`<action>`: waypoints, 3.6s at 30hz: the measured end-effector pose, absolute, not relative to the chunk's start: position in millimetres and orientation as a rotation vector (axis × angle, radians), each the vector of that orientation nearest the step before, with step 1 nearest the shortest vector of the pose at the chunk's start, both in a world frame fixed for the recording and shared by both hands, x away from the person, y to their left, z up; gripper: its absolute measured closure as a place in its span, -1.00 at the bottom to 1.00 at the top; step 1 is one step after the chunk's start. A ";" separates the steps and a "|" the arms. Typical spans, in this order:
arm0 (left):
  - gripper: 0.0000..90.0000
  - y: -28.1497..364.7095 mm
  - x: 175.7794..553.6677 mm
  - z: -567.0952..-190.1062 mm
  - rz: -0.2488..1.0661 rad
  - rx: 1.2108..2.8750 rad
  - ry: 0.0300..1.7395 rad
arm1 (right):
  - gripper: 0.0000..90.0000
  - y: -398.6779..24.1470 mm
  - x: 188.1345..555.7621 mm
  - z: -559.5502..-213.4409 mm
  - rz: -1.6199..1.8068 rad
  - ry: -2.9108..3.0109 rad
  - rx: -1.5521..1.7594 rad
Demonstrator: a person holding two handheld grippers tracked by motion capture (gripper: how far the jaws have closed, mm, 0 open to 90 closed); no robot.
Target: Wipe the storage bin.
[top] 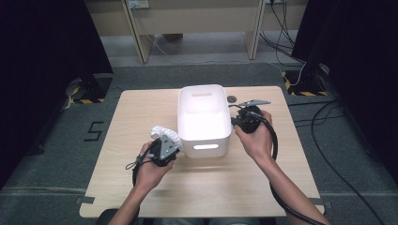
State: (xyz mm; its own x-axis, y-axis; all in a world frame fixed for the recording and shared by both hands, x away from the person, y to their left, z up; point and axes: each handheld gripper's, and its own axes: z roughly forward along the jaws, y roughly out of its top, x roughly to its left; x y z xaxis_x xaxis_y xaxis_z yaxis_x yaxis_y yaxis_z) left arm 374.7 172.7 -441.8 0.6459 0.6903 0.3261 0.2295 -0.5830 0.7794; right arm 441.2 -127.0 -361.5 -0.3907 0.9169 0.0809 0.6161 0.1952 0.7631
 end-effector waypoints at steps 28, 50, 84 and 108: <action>0.62 164.2 360.1 -434.8 0.750 2.084 0.720 | 0.69 -110.1 448.8 -380.0 0.972 2.178 1.491; 0.64 158.9 362.4 -447.9 0.777 2.085 0.722 | 0.71 -108.7 448.1 -380.7 0.956 2.181 1.470; 0.64 151.7 373.3 -482.9 0.763 2.218 0.753 | 0.69 -107.9 448.3 -381.5 0.955 2.180 1.468; 0.64 141.3 372.7 -493.5 0.709 2.284 0.752 | 0.67 -107.4 448.5 -382.6 0.953 2.179 1.481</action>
State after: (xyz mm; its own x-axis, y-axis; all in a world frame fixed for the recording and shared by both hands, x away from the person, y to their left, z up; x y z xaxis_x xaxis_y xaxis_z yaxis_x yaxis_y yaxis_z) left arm 372.7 141.3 -493.5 0.6930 0.6610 0.2877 0.3258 -0.6432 0.6929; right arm 448.5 -107.4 -382.6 -0.3998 0.9122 0.0902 0.6853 0.2321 0.6903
